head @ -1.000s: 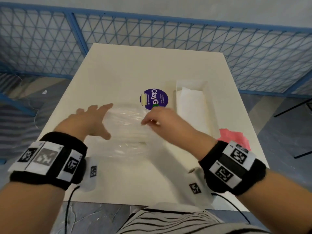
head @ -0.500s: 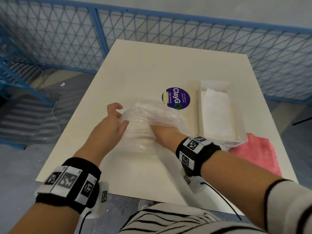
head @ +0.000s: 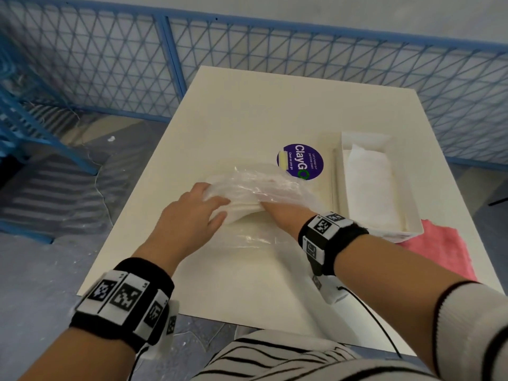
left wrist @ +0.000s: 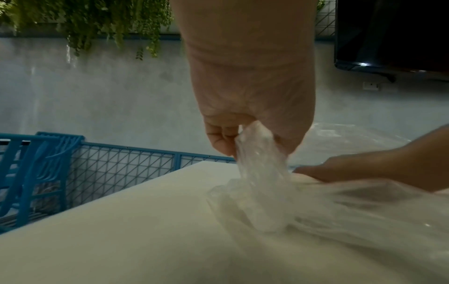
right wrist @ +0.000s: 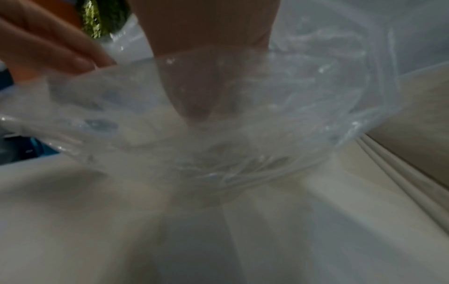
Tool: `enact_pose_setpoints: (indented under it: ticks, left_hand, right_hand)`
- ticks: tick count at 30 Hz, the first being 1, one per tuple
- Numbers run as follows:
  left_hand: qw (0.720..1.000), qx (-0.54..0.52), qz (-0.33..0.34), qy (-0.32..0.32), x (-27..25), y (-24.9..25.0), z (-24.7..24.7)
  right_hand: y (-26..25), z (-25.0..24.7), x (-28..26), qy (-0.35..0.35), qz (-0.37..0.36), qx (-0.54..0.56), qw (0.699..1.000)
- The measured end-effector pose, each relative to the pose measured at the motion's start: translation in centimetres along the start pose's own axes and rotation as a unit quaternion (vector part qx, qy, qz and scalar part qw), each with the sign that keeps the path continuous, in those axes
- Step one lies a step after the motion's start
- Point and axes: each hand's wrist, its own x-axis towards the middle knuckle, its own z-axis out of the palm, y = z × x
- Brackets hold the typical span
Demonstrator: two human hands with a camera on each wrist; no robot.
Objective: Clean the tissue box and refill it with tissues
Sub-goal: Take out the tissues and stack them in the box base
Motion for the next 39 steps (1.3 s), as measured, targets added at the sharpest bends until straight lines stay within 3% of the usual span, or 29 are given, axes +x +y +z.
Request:
enact_pose_setpoints:
  ticks: [5, 11, 14, 16, 21, 23, 26, 31, 33, 35, 39]
  left_hand:
    - [0.991, 0.111, -0.07, -0.015, 0.9, -0.1, 0.8]
    - [0.99, 0.087, -0.111, -0.009, 2.1, -1.4, 1.2]
    - [0.991, 0.056, -0.122, -0.025, 2.5, -1.4, 0.7]
    - [0.993, 0.059, -0.103, -0.023, 2.9, -1.3, 0.5]
    - [0.989, 0.025, -0.127, -0.072, 2.9, -0.6, 0.2]
    - [0.98, 0.045, -0.163, -0.107, 2.8, -0.4, 0.4]
    - [0.984, 0.029, -0.171, -0.04, 2.9, 0.4, 0.1]
    - [0.99, 0.072, -0.105, -0.067, 2.3, 0.9, -0.1]
    - [0.995, 0.013, -0.08, -0.064, 1.8, 1.4, -0.8]
    - [0.997, -0.053, -0.045, -0.018, 1.3, 2.1, -1.9]
    - [0.982, -0.16, 0.009, 0.097, 1.2, 5.0, -3.7]
  right_hand:
    - [-1.7, -1.8, 0.3, -0.07, 0.003, -0.126, 0.99]
    - [-1.7, -2.9, -0.3, 0.003, -0.188, -0.217, 0.958]
    - [-1.5, -3.6, -0.8, -0.047, -0.253, -0.136, 0.957]
    - [-1.3, -3.9, -1.6, -0.044, -0.293, -0.067, 0.953]
    - [-1.3, -4.9, -3.7, -0.056, -0.268, 0.141, 0.951]
    - [-1.5, -6.0, -4.5, -0.072, -0.241, 0.26, 0.932]
    - [-1.4, -7.3, -5.2, -0.116, -0.21, 0.408, 0.881]
    - [-0.5, -9.6, -6.5, -0.11, -0.197, 0.459, 0.859]
    - [0.6, -10.3, -6.9, -0.09, -0.186, 0.45, 0.869]
    - [1.8, -10.7, -7.2, -0.084, -0.175, 0.449, 0.872]
    - [3.6, -11.5, -8.3, -0.089, -0.171, 0.488, 0.852]
